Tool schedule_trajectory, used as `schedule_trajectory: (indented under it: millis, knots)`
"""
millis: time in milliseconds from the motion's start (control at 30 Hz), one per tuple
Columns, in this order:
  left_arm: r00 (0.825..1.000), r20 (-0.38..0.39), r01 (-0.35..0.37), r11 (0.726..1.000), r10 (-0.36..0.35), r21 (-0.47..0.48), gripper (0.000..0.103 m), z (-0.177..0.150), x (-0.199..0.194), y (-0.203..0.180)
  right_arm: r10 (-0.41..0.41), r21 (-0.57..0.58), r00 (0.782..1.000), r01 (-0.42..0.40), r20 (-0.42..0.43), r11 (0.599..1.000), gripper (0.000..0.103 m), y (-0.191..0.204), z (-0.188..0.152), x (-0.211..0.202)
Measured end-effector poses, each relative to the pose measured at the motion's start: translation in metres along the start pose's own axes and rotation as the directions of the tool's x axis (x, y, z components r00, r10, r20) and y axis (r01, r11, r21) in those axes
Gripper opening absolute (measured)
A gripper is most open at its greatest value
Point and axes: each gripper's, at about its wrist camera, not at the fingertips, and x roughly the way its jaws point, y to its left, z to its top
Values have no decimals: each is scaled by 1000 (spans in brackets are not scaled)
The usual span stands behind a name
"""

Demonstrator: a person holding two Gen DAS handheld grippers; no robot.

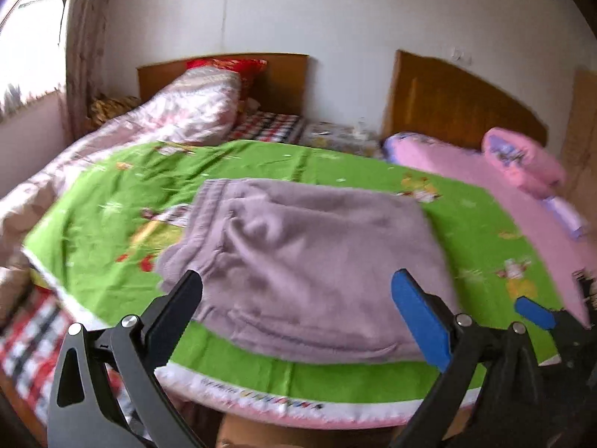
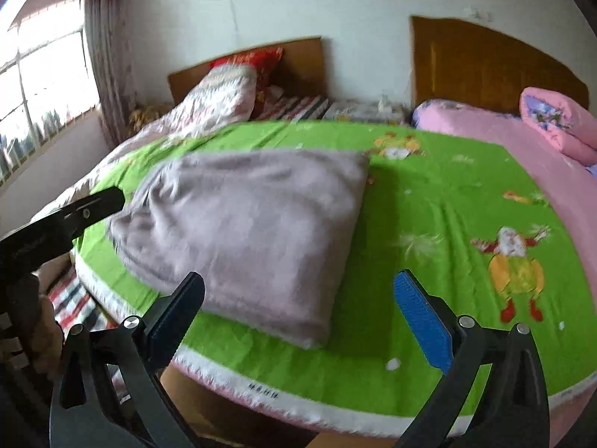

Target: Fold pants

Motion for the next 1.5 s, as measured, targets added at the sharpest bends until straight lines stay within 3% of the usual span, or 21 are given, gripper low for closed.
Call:
schedule_trajectory:
  millis: [633, 1500]
  knots:
    - [997, -73, -19, 999, 21, 30, 101, -15, 10, 0, 7, -20, 999, -8, -32, 1000, 98, 5, -6, 4]
    - [996, -91, -12, 999, 17, 48, 101, -19, 14, -3, 8, -17, 999, -8, -36, 1000, 98, 2, -6, 6]
